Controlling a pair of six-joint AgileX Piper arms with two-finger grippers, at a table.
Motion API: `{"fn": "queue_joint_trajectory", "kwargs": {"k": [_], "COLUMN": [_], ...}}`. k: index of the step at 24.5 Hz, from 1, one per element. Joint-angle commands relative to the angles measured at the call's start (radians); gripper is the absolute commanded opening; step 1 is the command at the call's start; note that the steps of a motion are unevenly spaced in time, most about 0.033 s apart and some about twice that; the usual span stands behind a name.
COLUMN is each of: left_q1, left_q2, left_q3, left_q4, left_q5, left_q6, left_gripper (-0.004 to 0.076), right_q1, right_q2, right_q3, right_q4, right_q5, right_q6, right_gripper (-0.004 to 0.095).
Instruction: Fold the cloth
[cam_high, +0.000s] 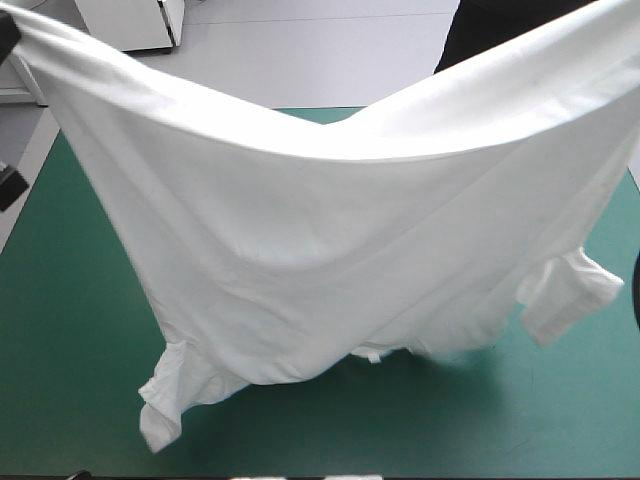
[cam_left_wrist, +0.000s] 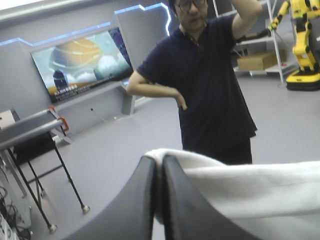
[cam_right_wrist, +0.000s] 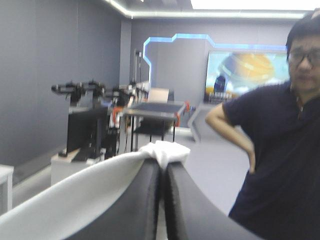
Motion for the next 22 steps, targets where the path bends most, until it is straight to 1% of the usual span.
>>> {"fn": "queue_joint_trajectory", "kwargs": {"k": [1,6,8,9,13,14,15,16,17,18,19,20,21,22], "left_q1": [-0.009,-0.009,-0.009,-0.009,-0.009,-0.007,-0.005,0.02,0.039,0.105,0.134,0.203,0.233,0.28], "left_q2": [0.015,0.054,0.069,0.084,0.166,0.213,0.242,0.308,0.339,0.423,0.459,0.545,0.583,0.653], "left_q3": [-0.033,-0.035,-0.035,-0.035,-0.035,-0.035,-0.037,-0.057,-0.074,-0.141,-0.188,-0.297,-0.343,-0.445], "left_q4": [0.018,0.113,0.157,0.191,0.318,0.422,0.477,0.563,0.581,0.573,0.563,0.517,0.479,0.426], "left_q5": [-0.22,-0.438,-0.497,-0.528,-0.629,-0.683,-0.716,-0.776,-0.803,-0.885,-0.914,-0.966,-0.979,-0.991], "left_q6": [0.032,0.034,0.034,0.034,0.009,-0.055,-0.099,-0.176,-0.197,-0.238,-0.261,-0.337,-0.361,-0.365], "left_gripper": [-0.0022,-0.0022,-0.0022,-0.0022,-0.0022,-0.0022,-0.0022,-0.0022,-0.0022,-0.0022,-0.0022,-0.0022,-0.0022,-0.0022], "right_q1": [0.001,0.001,0.001,0.001,0.001,0.001,0.001,0.001,0.001,-0.001,-0.006,-0.033,-0.043,-0.068], "right_q2": [0.01,0.078,0.109,0.135,0.236,0.307,0.339,0.422,0.457,0.546,0.591,0.675,0.707,0.775], "right_q3": [-0.022,-0.022,-0.022,-0.022,-0.048,-0.091,-0.115,-0.196,-0.23,-0.324,-0.364,-0.466,-0.503,-0.577], "right_q4": [-0.003,-0.003,-0.001,0.001,0.005,0.005,0.005,0.005,0.005,0.0,-0.003,0.01,0.028,0.054], "right_q5": [-0.234,-0.329,-0.366,-0.403,-0.493,-0.529,-0.546,-0.581,-0.595,-0.636,-0.652,-0.666,-0.666,-0.69], "right_q6": [-0.012,-0.012,-0.012,-0.012,-0.005,0.001,0.001,0.001,0.001,-0.003,-0.003,0.004,0.004,0.004], "right_gripper": [-0.0012,-0.0013,-0.0013,-0.0013,-0.0013,-0.0013,-0.0013,-0.0013,-0.0013,-0.0013,-0.0013,-0.0013,-0.0013,-0.0013]}}
